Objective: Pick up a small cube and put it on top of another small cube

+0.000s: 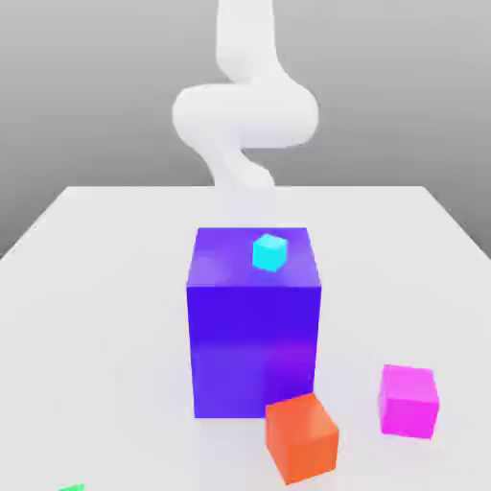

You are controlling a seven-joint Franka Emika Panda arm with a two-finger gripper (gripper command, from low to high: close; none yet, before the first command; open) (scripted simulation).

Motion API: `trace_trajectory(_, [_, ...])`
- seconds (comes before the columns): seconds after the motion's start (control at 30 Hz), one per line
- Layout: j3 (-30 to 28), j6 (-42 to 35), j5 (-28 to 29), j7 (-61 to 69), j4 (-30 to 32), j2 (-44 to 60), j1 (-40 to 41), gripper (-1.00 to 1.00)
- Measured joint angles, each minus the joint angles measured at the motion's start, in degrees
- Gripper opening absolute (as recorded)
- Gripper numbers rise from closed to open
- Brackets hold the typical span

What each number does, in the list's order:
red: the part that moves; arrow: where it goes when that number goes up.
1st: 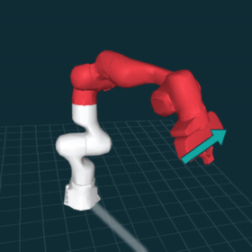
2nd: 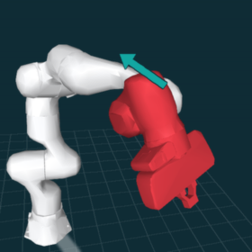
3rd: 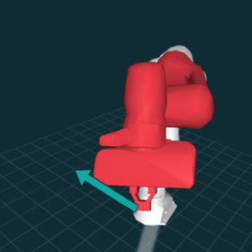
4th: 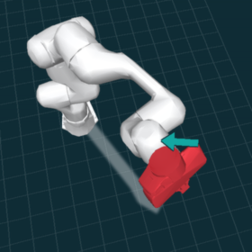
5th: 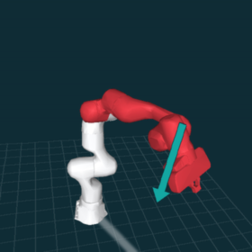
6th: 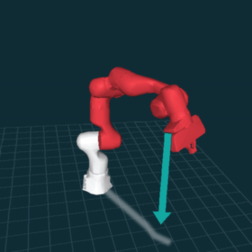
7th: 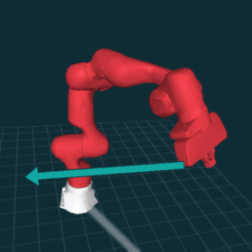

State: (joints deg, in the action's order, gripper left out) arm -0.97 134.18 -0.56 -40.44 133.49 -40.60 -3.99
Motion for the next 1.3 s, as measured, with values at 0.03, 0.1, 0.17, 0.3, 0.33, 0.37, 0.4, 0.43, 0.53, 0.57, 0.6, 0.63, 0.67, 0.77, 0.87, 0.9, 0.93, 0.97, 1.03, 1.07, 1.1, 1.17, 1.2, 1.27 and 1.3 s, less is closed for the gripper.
trace_trajectory(0.03, [-0.31,1.04,-0.36,2.42,0.74,2.26,-1.59,0.0])
trace_trajectory(0.1, [-0.8,3.0,-1.01,6.96,2.13,6.57,-4.53,0.0])
trace_trajectory(0.17, [-1.24,4.94,-1.61,11.4,3.5,10.77,-7.42,0.0])
trace_trajectory(0.3, [-1.23,8.75,-3.05,20.38,6.21,19.13,-12.34,0.0])
trace_trajectory(0.33, [-0.99,9.65,-3.42,22.63,6.88,21.22,-13.35,0.0])
trace_trajectory(0.37, [-0.77,10.6,-3.69,24.82,7.55,23.3,-14.39,0.0])
trace_trajectory(0.4, [-0.5,11.55,-3.91,26.96,8.23,25.38,-15.38,0.0])
trace_trajectory(0.43, [-0.15,12.51,-4.07,29.07,8.91,27.46,-16.29,0.0])
trace_trajectory(0.53, [1.25,15.39,-4.02,34.99,10.94,33.67,-18.6,0.0])
trace_trajectory(0.57, [1.84,16.36,-3.75,36.78,11.63,35.72,-19.54,0.0])
trace_trajectory(0.6, [2.37,17.33,-3.31,38.44,12.31,37.78,-20.64,0.0])
trace_trajectory(0.63, [2.76,18.31,-2.69,39.98,13.0,39.82,-21.71,0.0])
trace_trajectory(0.67, [3.03,19.28,-1.88,41.39,13.68,41.87,-22.77,0.0])
trace_trajectory(0.77, [3.27,22.64,0.87,44.2,15.15,47.98,-23.95,0.0])
trace_trajectory(0.87, [2.85,27.62,2.06,44.17,14.62,54.17,-24.37,0.0])
trace_trajectory(0.9, [2.68,29.37,2.28,44.06,14.35,56.25,-24.51,0.0])
trace_trajectory(0.93, [2.49,31.0,2.4,43.98,14.08,58.18,-24.67,-1.0])
trace_trajectory(0.97, [2.5,30.98,2.41,43.97,14.08,58.18,-24.67,-1.0])
trace_trajectory(1.03, [2.5,30.91,2.44,43.93,14.08,58.18,-24.64,-1.0])
trace_trajectory(1.07, [2.51,30.86,2.47,43.91,14.08,58.17,-24.63,-1.0])
trace_trajectory(1.1, [2.51,30.82,2.49,43.89,14.07,58.17,-24.62,-1.0])
trace_trajectory(1.17, [2.47,31.24,2.58,43.84,14.03,58.59,-24.66,-1.0])
trace_trajectory(1.2, [2.64,30.15,2.56,43.9,14.22,57.28,-24.52,-1.0])
trace_trajectory(1.27, [2.92,27.1,2.14,44.22,14.75,53.7,-24.34,-1.0])
trace_trajectory(1.3, [3.04,25.41,1.86,44.42,15.04,51.72,-24.27,-1.0])
